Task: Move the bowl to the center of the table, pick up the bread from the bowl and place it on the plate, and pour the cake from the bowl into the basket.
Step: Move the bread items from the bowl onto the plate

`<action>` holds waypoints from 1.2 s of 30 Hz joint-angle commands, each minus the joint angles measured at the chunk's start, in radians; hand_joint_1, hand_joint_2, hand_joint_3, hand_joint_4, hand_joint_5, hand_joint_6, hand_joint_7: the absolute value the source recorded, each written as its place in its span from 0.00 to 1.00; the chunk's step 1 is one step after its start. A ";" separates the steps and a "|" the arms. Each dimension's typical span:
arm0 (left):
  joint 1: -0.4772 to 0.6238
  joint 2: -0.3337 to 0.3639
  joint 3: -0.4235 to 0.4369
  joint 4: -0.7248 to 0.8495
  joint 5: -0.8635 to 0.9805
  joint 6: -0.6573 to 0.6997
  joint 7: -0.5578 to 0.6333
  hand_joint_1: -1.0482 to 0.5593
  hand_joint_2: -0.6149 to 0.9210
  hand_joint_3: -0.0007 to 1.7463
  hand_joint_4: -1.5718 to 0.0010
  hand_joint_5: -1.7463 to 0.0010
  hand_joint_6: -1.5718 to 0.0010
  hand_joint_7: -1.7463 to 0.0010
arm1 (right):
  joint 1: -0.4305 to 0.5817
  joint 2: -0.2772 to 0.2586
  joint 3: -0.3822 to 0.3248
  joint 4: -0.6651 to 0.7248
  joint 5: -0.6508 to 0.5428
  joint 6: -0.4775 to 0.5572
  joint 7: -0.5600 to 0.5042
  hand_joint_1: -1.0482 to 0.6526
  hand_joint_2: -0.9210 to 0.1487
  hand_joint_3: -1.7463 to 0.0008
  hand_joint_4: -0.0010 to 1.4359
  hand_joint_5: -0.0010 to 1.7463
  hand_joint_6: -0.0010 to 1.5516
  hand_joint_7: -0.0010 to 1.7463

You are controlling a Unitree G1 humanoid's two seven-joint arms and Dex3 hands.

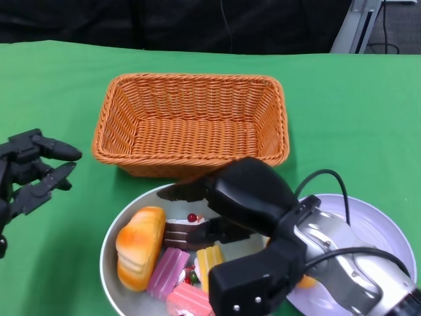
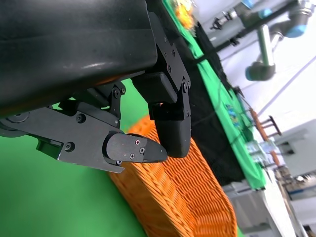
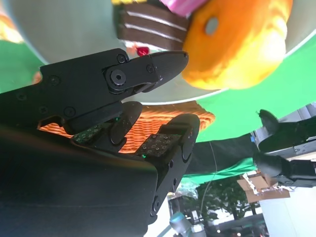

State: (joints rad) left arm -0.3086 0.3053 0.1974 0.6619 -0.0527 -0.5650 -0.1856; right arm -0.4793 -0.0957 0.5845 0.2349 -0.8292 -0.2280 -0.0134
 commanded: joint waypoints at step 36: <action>0.017 0.042 0.069 0.035 -0.036 0.064 0.020 0.47 1.00 0.10 0.50 0.30 0.47 0.45 | -0.153 0.048 0.122 0.153 -0.078 -0.040 -0.063 0.16 0.00 0.97 0.55 0.00 0.42 0.01</action>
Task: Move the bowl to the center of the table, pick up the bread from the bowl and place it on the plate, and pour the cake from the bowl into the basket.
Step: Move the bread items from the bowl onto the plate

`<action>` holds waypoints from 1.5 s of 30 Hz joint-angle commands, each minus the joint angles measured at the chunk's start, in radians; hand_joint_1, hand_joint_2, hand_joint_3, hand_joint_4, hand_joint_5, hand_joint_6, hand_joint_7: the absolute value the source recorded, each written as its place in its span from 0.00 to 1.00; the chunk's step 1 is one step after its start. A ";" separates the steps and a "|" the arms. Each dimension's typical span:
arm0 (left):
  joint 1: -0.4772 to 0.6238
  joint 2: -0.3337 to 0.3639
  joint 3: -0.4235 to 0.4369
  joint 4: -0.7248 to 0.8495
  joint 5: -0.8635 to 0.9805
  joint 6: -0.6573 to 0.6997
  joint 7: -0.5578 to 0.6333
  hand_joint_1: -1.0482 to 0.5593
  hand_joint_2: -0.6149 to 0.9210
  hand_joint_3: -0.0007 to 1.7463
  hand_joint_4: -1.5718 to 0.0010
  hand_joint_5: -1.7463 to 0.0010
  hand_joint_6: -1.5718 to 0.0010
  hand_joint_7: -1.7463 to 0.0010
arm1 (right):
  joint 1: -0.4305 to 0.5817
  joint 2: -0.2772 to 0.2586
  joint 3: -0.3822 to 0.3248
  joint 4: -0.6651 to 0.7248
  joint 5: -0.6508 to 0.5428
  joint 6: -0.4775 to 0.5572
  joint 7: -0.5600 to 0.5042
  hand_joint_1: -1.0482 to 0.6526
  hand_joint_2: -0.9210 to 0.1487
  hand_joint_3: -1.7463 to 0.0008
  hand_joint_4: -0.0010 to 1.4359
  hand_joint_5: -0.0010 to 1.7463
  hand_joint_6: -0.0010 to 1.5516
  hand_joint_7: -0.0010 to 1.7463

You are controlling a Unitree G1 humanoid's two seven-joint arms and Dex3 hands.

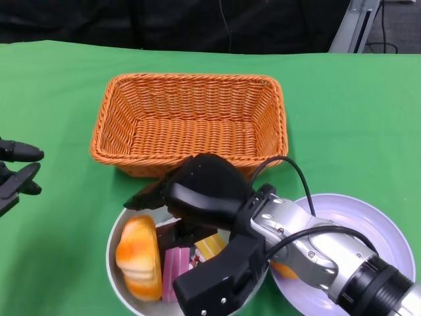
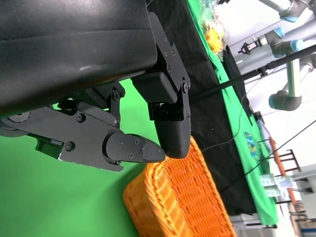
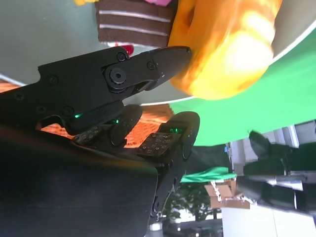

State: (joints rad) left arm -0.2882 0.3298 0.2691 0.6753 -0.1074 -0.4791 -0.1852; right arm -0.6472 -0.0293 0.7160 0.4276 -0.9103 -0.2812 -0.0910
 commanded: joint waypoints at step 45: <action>-0.044 -0.003 0.014 0.117 -0.103 -0.018 -0.127 0.50 1.00 0.07 0.56 0.15 0.48 0.46 | 0.061 -0.108 -0.031 -0.290 0.002 -0.076 0.154 0.16 0.00 0.99 0.50 0.01 0.41 0.00</action>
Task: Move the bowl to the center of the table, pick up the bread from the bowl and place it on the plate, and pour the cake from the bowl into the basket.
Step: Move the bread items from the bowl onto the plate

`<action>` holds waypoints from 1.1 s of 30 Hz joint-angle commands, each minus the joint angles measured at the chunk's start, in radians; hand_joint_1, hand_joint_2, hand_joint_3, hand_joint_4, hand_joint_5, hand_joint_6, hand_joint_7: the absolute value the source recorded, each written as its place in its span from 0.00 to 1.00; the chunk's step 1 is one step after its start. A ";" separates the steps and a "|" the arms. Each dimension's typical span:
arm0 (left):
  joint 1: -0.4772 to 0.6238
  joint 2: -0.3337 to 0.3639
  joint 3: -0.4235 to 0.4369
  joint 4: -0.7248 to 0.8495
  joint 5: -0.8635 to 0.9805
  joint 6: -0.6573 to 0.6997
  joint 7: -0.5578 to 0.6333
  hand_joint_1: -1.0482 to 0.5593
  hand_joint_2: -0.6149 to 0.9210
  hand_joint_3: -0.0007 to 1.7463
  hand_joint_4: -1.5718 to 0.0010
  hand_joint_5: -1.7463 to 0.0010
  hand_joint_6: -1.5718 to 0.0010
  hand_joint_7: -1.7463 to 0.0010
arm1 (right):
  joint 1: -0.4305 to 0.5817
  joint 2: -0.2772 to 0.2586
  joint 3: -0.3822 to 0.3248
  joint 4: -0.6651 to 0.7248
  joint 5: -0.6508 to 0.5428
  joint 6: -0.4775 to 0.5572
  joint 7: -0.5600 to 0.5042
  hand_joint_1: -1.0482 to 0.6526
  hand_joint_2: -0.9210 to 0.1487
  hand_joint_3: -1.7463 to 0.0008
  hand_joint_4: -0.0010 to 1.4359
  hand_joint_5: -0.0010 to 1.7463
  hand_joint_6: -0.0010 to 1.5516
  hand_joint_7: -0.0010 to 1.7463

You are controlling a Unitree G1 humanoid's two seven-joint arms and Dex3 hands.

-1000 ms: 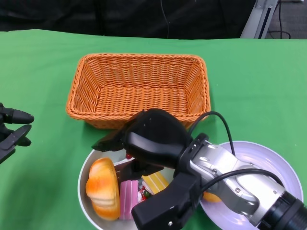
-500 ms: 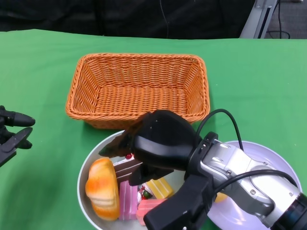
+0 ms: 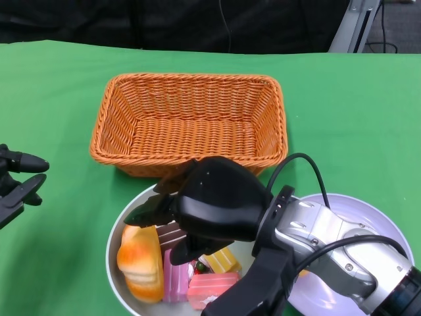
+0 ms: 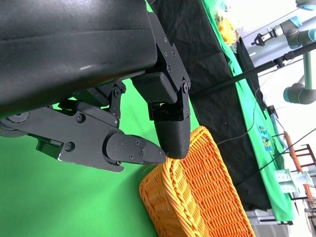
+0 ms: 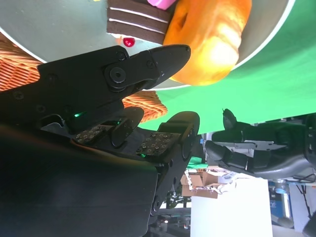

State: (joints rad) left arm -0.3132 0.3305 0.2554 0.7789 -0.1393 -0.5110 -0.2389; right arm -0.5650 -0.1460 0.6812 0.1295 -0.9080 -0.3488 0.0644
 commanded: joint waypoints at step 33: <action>-0.035 -0.010 0.020 0.062 -0.017 -0.056 -0.060 0.50 1.00 0.12 0.48 0.25 0.49 0.45 | -0.042 0.032 0.061 0.088 -0.015 -0.069 0.081 0.17 0.00 0.97 0.52 0.04 0.42 0.01</action>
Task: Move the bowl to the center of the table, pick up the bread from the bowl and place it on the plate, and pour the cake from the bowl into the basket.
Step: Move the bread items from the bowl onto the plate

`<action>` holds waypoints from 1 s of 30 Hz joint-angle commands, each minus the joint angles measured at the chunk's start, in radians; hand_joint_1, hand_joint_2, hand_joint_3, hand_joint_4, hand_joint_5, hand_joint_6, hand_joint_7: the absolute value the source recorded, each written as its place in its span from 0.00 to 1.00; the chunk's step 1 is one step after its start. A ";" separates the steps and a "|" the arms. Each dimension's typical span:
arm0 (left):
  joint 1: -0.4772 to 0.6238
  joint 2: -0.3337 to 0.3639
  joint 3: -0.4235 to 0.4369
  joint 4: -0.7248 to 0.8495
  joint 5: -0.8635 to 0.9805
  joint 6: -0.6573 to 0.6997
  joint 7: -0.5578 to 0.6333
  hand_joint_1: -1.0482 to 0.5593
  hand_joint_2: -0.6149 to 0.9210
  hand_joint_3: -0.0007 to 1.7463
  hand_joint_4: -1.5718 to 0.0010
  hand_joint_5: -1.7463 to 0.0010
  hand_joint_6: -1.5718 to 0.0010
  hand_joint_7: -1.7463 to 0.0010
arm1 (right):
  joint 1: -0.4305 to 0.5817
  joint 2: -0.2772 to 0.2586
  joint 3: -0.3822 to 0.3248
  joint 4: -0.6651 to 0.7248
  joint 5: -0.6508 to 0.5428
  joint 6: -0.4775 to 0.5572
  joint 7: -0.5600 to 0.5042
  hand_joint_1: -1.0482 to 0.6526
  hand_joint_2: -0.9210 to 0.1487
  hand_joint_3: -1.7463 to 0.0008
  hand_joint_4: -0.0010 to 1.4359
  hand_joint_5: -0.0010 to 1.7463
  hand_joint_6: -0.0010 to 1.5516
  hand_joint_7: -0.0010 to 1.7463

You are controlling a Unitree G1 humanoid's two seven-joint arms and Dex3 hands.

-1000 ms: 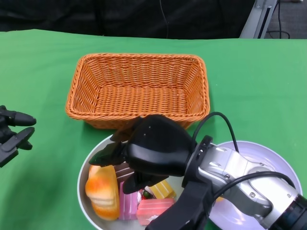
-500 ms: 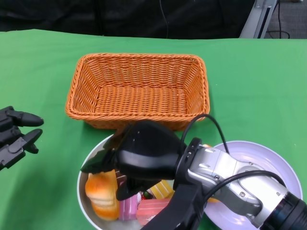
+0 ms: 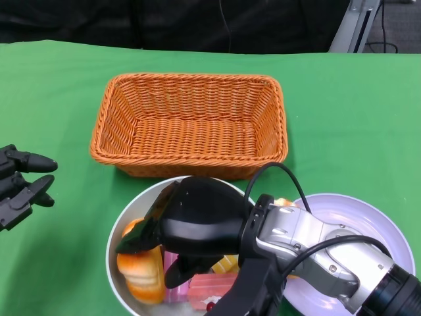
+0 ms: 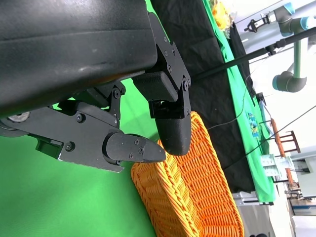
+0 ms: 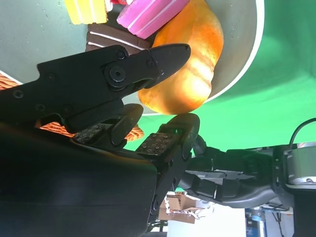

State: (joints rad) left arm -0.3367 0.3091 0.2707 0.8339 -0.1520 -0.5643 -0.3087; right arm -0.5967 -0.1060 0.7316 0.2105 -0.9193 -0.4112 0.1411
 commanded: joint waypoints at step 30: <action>0.031 0.005 -0.003 -0.100 0.003 0.090 0.048 0.52 1.00 0.14 0.52 0.25 0.51 0.44 | -0.076 0.009 0.116 0.152 -0.184 -0.004 -0.218 0.35 0.08 1.00 0.35 0.51 0.51 0.01</action>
State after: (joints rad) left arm -0.3184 0.3036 0.2680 0.7525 -0.1488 -0.4863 -0.2679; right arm -0.6631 -0.0834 0.8392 0.3386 -1.0903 -0.4091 -0.0716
